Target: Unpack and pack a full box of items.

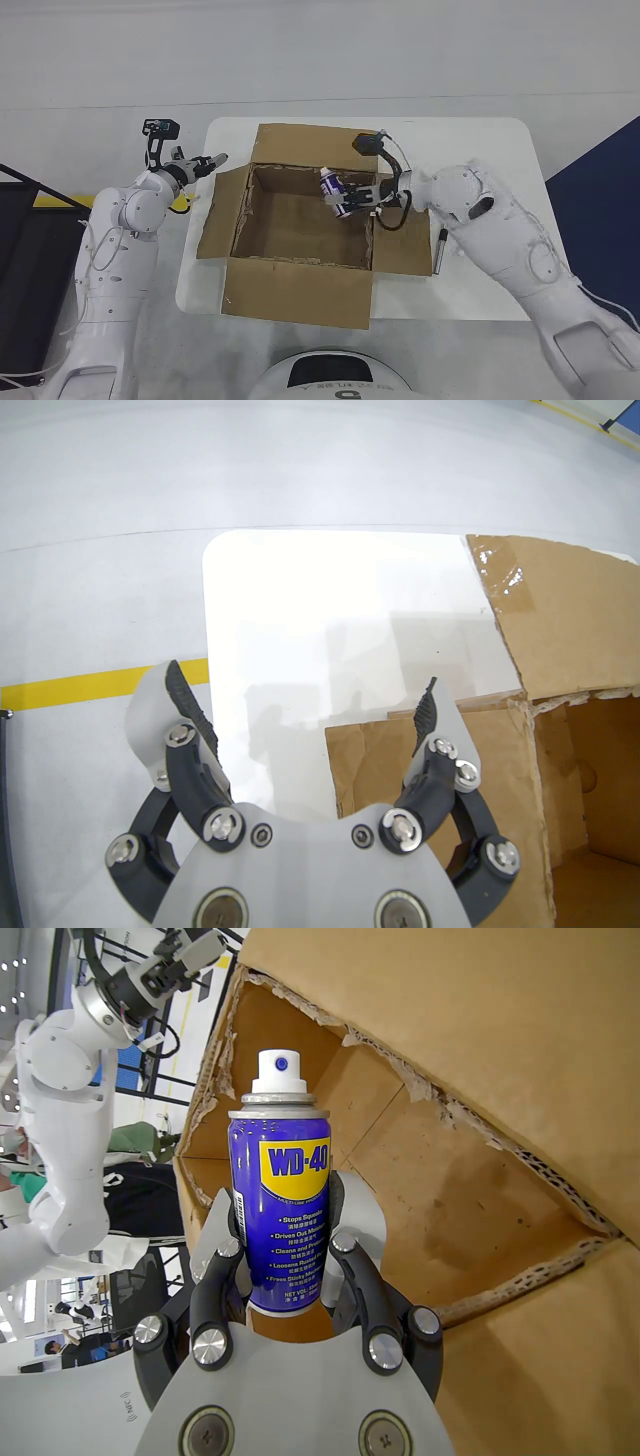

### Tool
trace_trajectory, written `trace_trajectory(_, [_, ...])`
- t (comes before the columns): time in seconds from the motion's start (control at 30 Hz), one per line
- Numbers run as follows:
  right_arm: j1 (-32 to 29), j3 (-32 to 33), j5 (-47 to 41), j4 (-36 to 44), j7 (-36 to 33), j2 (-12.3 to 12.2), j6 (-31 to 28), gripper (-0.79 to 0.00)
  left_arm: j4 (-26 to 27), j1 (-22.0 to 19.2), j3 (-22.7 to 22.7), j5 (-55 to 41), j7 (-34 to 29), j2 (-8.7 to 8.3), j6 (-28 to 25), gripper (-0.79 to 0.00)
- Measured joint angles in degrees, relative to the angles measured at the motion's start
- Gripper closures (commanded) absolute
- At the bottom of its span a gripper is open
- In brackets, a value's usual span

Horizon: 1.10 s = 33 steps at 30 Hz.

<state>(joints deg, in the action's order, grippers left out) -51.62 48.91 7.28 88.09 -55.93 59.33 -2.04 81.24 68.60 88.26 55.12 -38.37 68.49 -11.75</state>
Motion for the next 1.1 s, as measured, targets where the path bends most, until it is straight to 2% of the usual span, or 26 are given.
trace_trajectory(0.1, [0.6, -2.3, 3.5, 0.2, 1.2, 0.6, -0.1, 0.0, 0.0, 0.0, 0.0, 0.0, 0.0, 0.0, 0.0, -0.785])
trace_trajectory(0.2, [1.2, -4.1, 5.4, 0.0, 1.9, 1.2, 0.1, -0.077, 0.0, 0.0, 0.0, 0.0, 0.0, 0.0, 0.0, -0.785])
trace_trajectory(0.27, [1.6, -5.0, 6.3, -0.4, 1.8, 1.6, 0.0, -0.092, 0.0, 0.0, 0.0, 0.0, 0.0, 0.0, 0.0, -0.785])
trace_trajectory(0.4, [2.4, -6.5, 7.3, -1.9, 1.7, 2.3, -0.6, -0.209, 0.0, 0.0, 0.0, 0.0, 0.0, 0.0, 0.0, -0.785])
trace_trajectory(0.67, [3.4, -7.5, 8.2, -3.0, 1.7, 3.1, -1.0, -0.345, 0.0, 0.0, 0.0, 0.0, 0.0, 0.0, 0.0, -0.785])
trace_trajectory(0.77, [3.2, -6.7, 8.2, -2.6, 1.2, 3.0, -1.1, -0.388, 0.0, 0.0, 0.0, 0.0, 0.0, 0.0, 0.0, -0.785])
trace_trajectory(0.8, [2.9, -6.2, 8.1, -2.4, 1.1, 2.9, -1.3, -0.471, 0.0, 0.0, 0.0, 0.0, 0.0, 0.0, 0.0, -0.785])
trace_trajectory(0.9, [1.8, -4.3, 7.8, -1.0, 0.8, 2.3, -2.4, -0.613, 0.0, 0.0, 0.0, 0.0, 0.0, 0.0, 0.0, -0.785])
trace_trajectory(1.1, [-3.0, 4.4, 4.0, 5.8, -2.6, -0.3, -6.2, -0.606, 0.0, 0.0, 0.0, 0.0, 0.0, 0.0, 0.0, -0.785])
